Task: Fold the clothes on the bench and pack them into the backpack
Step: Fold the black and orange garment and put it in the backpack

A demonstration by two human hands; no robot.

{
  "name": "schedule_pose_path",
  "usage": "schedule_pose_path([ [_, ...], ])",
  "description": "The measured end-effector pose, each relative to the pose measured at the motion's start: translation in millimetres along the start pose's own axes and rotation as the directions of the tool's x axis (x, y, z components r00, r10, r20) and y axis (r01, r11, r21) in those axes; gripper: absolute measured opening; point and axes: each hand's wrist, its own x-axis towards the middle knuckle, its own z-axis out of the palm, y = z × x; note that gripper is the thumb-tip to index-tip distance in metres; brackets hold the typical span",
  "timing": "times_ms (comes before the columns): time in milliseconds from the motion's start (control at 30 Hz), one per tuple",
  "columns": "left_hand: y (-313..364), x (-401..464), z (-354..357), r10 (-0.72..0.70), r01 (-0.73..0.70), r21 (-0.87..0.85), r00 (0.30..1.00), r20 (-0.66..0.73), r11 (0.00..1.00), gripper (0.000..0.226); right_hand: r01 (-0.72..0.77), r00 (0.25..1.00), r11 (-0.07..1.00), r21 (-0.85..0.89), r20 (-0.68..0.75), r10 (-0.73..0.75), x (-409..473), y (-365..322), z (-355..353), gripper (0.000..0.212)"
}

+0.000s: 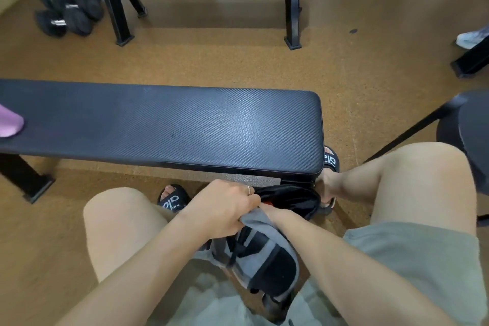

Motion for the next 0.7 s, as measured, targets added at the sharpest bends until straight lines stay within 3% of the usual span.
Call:
schedule_pose_path([
  [100, 1.8, 2.7, -1.6, -0.063, 0.062, 0.012, 0.980, 0.187, 0.998, 0.011, -0.086, 0.995, 0.994, -0.067, 0.051, 0.089, 4.1, 4.3, -0.6, 0.035],
  [200, -10.7, 2.8, 0.6, -0.134, 0.141, -0.012, 0.959, 0.249, 0.990, 0.011, 0.024, 0.997, 0.995, -0.102, 0.072, -0.016, -0.9, 1.3, -10.7, 0.022],
  [333, -16.2, 6.8, 0.4, -0.193, 0.211, -0.037, 0.940, 0.280, 0.977, 0.015, 0.104, 0.994, 0.995, -0.004, -0.018, -0.104, -13.1, 0.5, -33.7, 0.024],
  [500, -0.3, 6.9, -4.3, -0.183, 0.193, -0.033, 0.963, 0.197, 0.981, 0.012, 0.121, 0.989, 0.990, -0.076, -0.071, -0.127, -34.0, 7.9, -55.1, 0.032],
  [700, 17.0, -0.3, 0.5, -0.068, 0.068, 0.014, 0.998, 0.010, 0.998, 0.032, 0.088, 0.995, 0.971, -0.222, -0.027, -0.096, -64.5, 13.7, -63.6, 0.023],
])
